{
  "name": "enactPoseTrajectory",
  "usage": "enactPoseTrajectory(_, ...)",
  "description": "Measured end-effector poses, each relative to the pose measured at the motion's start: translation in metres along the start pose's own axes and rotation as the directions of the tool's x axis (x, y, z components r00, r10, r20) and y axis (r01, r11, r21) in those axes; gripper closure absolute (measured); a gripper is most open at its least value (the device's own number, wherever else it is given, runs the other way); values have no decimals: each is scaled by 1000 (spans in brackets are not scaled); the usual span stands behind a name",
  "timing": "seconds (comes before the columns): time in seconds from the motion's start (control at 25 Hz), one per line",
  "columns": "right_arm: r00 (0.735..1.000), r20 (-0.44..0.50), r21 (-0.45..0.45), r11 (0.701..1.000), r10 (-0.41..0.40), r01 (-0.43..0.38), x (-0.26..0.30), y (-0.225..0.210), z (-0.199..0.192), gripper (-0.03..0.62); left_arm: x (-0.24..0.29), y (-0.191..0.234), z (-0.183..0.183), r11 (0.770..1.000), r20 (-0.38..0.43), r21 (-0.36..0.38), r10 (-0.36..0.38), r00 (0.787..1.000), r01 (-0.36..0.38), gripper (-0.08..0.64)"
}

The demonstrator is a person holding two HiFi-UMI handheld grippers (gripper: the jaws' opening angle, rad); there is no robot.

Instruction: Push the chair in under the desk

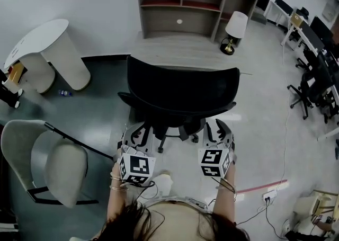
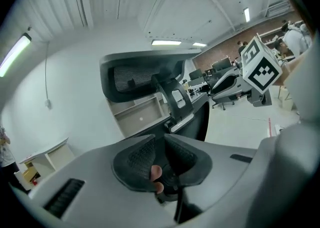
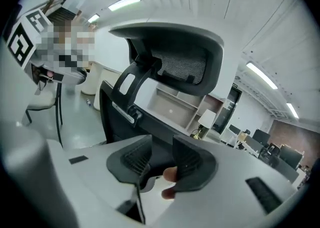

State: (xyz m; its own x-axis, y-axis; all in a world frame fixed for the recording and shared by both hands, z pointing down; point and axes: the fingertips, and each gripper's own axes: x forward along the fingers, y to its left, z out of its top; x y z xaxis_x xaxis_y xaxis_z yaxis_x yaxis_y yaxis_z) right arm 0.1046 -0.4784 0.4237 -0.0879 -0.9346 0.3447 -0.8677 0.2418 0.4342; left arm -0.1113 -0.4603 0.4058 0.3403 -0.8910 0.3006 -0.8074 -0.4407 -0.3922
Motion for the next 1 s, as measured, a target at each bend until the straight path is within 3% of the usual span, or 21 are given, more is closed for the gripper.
enactPoseTrajectory(0.24, 999, 42, 30, 1000, -1, -1, -26, -1, -4, 506, -22, -20, 1, 1000, -7, 4, 20, 1000, -20, 503)
enactPoseTrajectory(0.72, 994, 105, 80, 996, 32, -41, -74, 0, -9, 531, -65, -57, 9, 999, 3, -36, 18, 1000, -18, 518)
enactPoseTrajectory(1.0, 990, 131, 98, 993, 48, -61, -101, -1, -16, 543, -85, -86, 12, 998, 3, -59, -27, 1000, 27, 535)
